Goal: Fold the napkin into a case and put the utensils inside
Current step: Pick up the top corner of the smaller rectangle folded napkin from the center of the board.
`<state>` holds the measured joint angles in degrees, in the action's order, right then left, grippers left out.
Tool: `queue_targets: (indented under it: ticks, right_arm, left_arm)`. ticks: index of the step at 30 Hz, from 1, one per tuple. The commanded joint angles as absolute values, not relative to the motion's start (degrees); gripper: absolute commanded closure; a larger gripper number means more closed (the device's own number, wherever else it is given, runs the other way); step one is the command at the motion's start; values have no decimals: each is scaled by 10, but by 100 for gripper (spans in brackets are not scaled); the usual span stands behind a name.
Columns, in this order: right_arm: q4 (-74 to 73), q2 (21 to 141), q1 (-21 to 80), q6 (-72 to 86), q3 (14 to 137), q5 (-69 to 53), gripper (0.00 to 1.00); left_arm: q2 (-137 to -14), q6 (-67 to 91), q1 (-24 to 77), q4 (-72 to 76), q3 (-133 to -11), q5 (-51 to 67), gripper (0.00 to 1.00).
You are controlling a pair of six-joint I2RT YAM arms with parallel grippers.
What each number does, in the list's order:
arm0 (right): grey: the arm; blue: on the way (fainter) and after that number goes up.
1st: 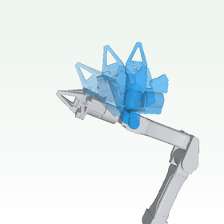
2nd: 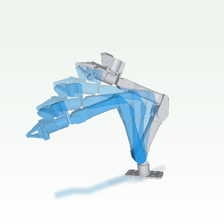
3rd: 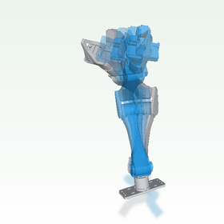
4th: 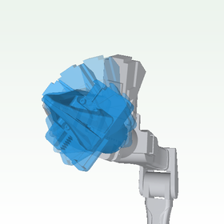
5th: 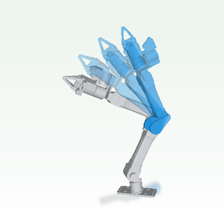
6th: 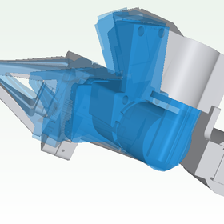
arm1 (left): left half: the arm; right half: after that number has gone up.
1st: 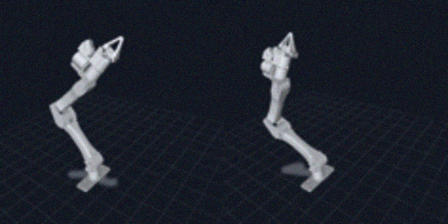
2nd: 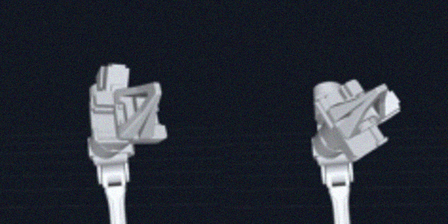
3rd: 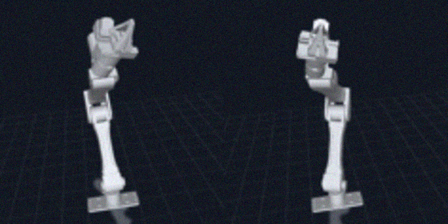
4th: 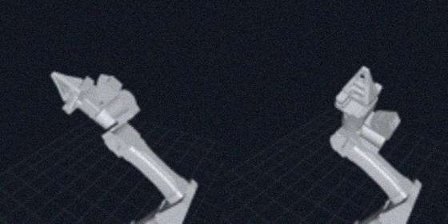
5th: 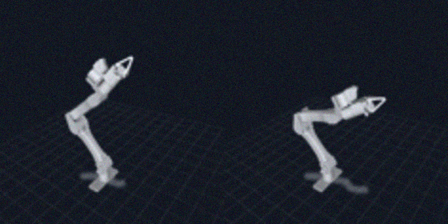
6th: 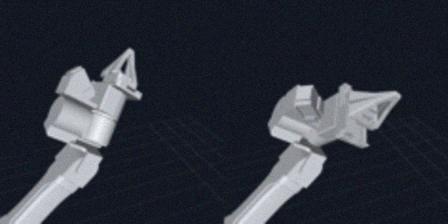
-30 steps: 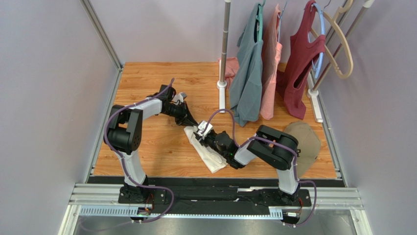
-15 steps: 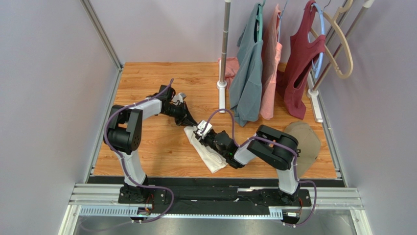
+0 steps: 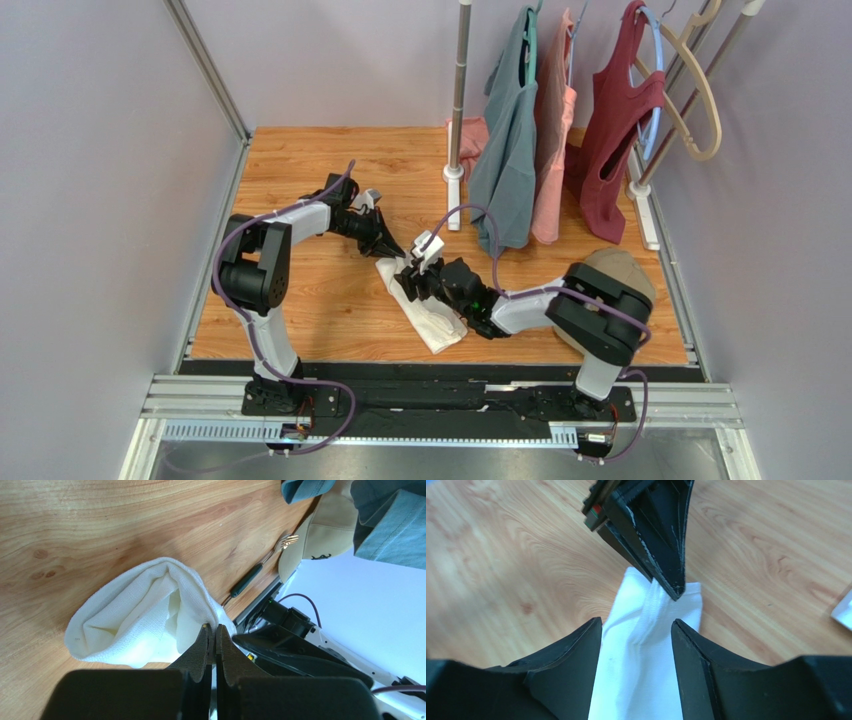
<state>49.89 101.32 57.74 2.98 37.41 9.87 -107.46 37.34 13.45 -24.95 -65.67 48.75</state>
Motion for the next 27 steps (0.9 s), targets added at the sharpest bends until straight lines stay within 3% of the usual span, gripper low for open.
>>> queue_targets:
  ticks: [1,6,10,17,27]
  right_arm:
    - [285,934,572,226,410,56,39]
    - [115,923,553,280,487,9,38]
    - [58,923,553,244,500,75,44]
    - [35,951,553,173,539,124,55]
    - [75,994,563,150,573,138,56]
  left_arm:
    - [-1060,368,133,-237,-656,508,100]
    - [-1061,370,133,-226,-651,519,100]
    - [-1058,374,133,-224,-652,516,100]
    - [-1055,380,133,-229,-650,508,100]
    - [-1056,381,133,-229,-651,508,100]
